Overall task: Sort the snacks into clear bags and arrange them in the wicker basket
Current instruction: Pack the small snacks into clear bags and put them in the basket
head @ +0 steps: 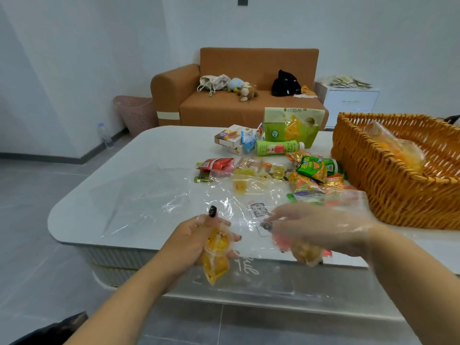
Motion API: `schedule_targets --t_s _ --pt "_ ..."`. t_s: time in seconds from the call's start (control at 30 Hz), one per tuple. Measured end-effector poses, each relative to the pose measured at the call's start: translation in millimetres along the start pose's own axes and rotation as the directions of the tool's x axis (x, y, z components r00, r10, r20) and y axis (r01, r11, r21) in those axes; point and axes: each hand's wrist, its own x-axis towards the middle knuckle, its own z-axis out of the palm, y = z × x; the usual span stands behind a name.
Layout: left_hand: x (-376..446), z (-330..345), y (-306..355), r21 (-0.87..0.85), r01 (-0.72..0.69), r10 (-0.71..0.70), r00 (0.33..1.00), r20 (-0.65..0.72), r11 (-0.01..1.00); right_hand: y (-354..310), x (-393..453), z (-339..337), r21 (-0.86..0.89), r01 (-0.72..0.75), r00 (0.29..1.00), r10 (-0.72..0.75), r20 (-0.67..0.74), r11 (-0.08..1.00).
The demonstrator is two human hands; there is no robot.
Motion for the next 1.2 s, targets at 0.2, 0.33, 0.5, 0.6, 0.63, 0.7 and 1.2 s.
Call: schedule_targets --t_s 0.2,0.33,0.5,0.6,0.63,0.7,1.2 --pt "-4.5 14.9 -8.7 -0.072 0.076 -0.073 0.996 0.050 0.995 9.1 17.3 14.7 0.414 0.105 0.994 -0.105 -0.022 0.904" --pt "-7.5 17.4 -12.0 -0.113 0.097 -0.087 0.992 0.090 0.989 12.7 29.1 16.9 0.701 0.030 0.992 -0.105 0.064 0.712" --pt "-11.5 22.6 -15.0 -0.095 0.114 -0.104 0.989 0.106 0.989 7.6 24.4 20.9 0.454 0.186 0.976 -0.216 0.014 0.871" --pt "-12.7 25.1 -14.6 -0.087 0.136 -0.127 0.987 0.103 0.987 1.8 24.6 35.5 0.268 0.239 0.971 -0.226 -0.081 0.933" --pt "-11.9 25.0 -16.4 -0.095 0.141 -0.132 0.987 0.094 0.986 2.6 26.0 41.1 0.283 0.242 0.969 -0.219 -0.111 0.928" --pt "-10.5 24.9 -18.7 -0.127 0.138 -0.130 0.989 0.069 0.982 3.1 26.9 46.3 0.393 0.215 0.975 -0.176 -0.132 0.894" --pt "-1.3 20.5 -20.3 -0.234 0.142 -0.143 0.990 0.012 0.962 -1.2 32.8 43.3 0.052 0.215 0.976 -0.213 -0.046 0.975"
